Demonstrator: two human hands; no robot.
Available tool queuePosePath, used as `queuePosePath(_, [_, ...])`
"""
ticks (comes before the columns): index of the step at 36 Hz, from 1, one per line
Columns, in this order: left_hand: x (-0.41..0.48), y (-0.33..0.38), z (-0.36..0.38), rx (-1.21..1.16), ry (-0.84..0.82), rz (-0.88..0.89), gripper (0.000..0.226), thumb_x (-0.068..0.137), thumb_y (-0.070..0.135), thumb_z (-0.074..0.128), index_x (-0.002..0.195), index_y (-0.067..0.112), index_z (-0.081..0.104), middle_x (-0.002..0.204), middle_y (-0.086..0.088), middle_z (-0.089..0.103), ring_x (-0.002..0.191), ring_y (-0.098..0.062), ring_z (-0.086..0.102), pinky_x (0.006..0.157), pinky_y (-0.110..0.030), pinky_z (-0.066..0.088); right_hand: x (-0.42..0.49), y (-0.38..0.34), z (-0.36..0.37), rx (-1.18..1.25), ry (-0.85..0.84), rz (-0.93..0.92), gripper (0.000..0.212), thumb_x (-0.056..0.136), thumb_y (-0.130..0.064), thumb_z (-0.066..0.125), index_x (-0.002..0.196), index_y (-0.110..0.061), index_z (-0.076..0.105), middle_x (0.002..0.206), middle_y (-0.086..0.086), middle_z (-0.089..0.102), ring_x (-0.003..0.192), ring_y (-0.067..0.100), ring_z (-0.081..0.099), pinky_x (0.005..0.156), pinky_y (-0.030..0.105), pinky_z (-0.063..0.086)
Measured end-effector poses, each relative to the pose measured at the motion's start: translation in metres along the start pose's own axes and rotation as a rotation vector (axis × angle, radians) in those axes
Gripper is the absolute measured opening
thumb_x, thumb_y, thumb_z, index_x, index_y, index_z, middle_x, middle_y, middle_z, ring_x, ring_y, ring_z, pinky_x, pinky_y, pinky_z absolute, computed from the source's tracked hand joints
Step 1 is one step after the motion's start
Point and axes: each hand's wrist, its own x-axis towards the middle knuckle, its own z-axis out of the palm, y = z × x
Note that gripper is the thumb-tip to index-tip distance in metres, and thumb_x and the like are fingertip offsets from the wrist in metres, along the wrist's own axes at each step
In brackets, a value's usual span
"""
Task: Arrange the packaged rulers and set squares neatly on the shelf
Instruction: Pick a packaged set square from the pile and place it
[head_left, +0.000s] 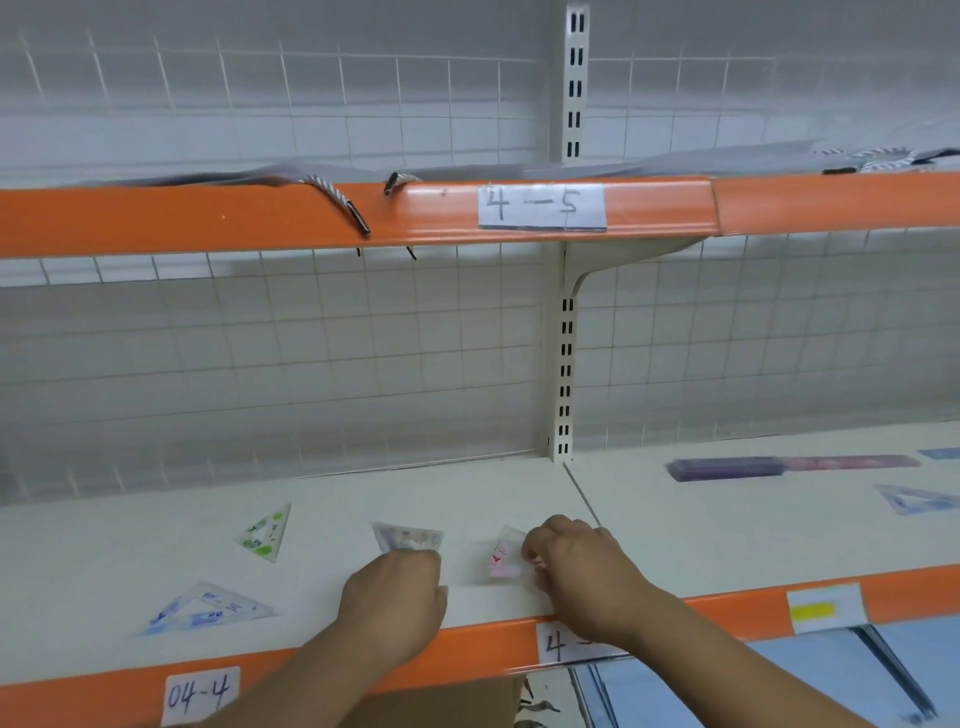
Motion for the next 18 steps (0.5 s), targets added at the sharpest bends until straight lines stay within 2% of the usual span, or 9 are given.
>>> queuePosePath(9, [0.000,0.037,-0.002,-0.005,0.025,0.028,0.018,0.100,0.034,0.040,0.088,0.022,0.046,0.109,0.000,0.064,0.101,-0.021,0.060,0.079,-0.029,0.046,-0.018,0.030,-0.011,0.012,0.024,0.007,0.036,0.096,-0.016,0.043,0.131,-0.023,0.048,0.130,0.003,0.048,0.119,0.023,0.046,0.101,0.033,0.032])
queuePosePath(18, [0.002,0.085,0.003,0.001,0.024,0.039,0.018,0.098,0.032,0.040,0.087,0.020,0.047,0.101,0.000,0.061,0.099,-0.018,0.058,0.071,-0.028,0.039,-0.045,0.072,-0.021,0.000,0.011,0.022,0.039,0.092,-0.013,0.045,0.130,-0.023,0.049,0.130,0.003,0.048,0.118,0.024,0.046,0.097,0.033,0.032])
